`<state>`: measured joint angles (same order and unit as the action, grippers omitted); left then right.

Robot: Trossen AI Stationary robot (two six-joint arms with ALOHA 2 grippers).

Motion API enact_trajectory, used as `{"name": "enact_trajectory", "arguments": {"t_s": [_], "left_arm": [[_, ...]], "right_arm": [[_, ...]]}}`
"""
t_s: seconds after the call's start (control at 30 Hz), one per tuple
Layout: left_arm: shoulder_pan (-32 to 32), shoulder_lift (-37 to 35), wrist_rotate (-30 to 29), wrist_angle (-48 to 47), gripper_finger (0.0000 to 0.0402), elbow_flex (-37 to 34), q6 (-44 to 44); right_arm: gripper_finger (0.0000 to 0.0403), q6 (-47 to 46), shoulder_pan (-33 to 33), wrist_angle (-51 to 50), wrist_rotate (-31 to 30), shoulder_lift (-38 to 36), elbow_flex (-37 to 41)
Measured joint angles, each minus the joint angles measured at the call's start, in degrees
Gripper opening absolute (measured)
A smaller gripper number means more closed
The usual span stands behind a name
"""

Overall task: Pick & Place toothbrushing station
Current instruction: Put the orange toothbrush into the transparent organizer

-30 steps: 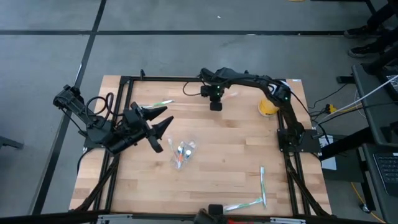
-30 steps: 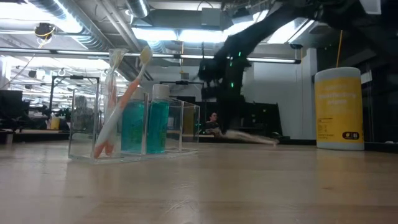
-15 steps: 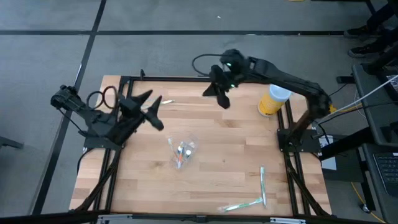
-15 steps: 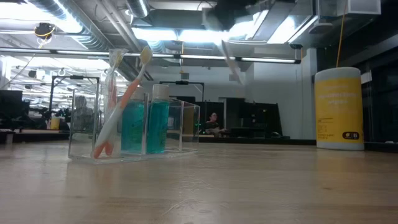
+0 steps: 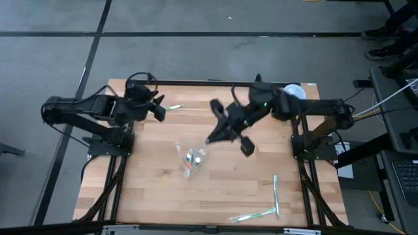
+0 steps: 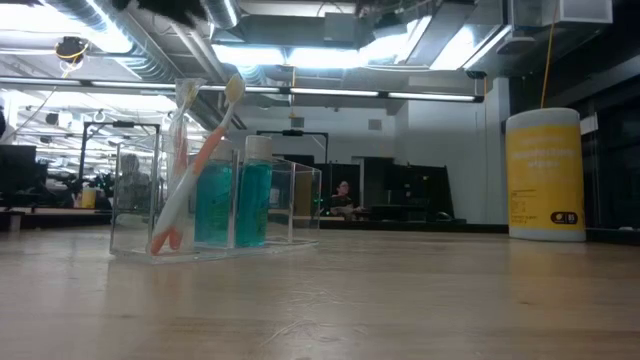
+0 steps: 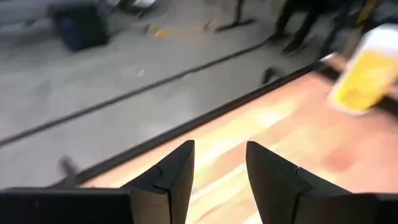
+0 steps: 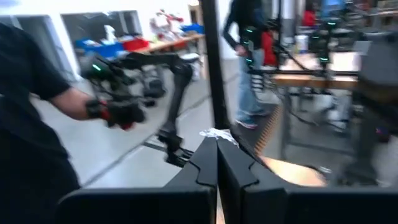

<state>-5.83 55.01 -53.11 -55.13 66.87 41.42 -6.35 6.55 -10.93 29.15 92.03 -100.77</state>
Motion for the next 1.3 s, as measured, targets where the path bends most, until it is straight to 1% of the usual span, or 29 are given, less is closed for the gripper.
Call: {"name": "enact_trajectory", "arguments": {"t_s": [0.1,0.2,0.3,0.37,0.43,0.53,0.6,0.73,0.83,0.97,1.17,1.3], "left_arm": [[2.2,0.9,0.5,-4.4,0.0141,0.0,3.0],[3.0,1.3,0.6,-5.4,0.0141,0.0,4.9],[4.2,1.4,0.6,-5.9,0.0141,-1.4,8.1],[4.9,0.9,1.7,-6.0,0.0141,-4.0,10.2],[5.4,0.1,4.1,-5.8,0.0141,-7.1,12.1],[5.1,-1.2,6.9,-5.8,0.0141,-12.7,16.2],[4.3,-2.8,7.5,-5.2,0.0141,-16.6,19.9],[2.3,-6.6,8.5,1.3,0.0141,-24.0,24.1],[1.0,-9.0,8.9,4.6,0.0141,-27.4,26.1],[-0.1,-10.7,8.9,5.2,0.0141,-28.5,26.8],[-0.2,-11.2,8.7,5.5,0.0141,-28.5,26.4],[-0.2,-11.2,8.8,5.7,0.0141,-28.5,26.2]], "right_arm": [[0.0000,-2.1,2.8,4.3,-0.4,2.7,0.0],[0.0000,-3.6,4.5,6.0,-1.1,5.9,0.0],[0.0000,-5.5,5.6,11.2,-1.2,9.6,0.0],[0.0000,-6.7,5.9,14.1,-1.3,11.7,0.0],[0.0000,-7.8,6.0,16.4,-1.3,13.6,0.0],[0.0000,-8.3,6.0,17.6,-1.3,15.6,0.0],[0.0000,-8.4,5.9,17.7,-1.3,16.6,0.0],[0.0000,-9.8,5.6,21.0,-1.3,18.3,1.6],[0.0000,-11.6,5.0,24.5,-1.6,18.8,5.0],[0.0000,-14.8,4.3,33.4,-3.3,18.9,10.6],[0.0000,-15.3,3.8,36.1,-4.8,18.8,15.6],[0.0000,-16.0,3.7,42.2,-6.8,18.8,19.9]]}}
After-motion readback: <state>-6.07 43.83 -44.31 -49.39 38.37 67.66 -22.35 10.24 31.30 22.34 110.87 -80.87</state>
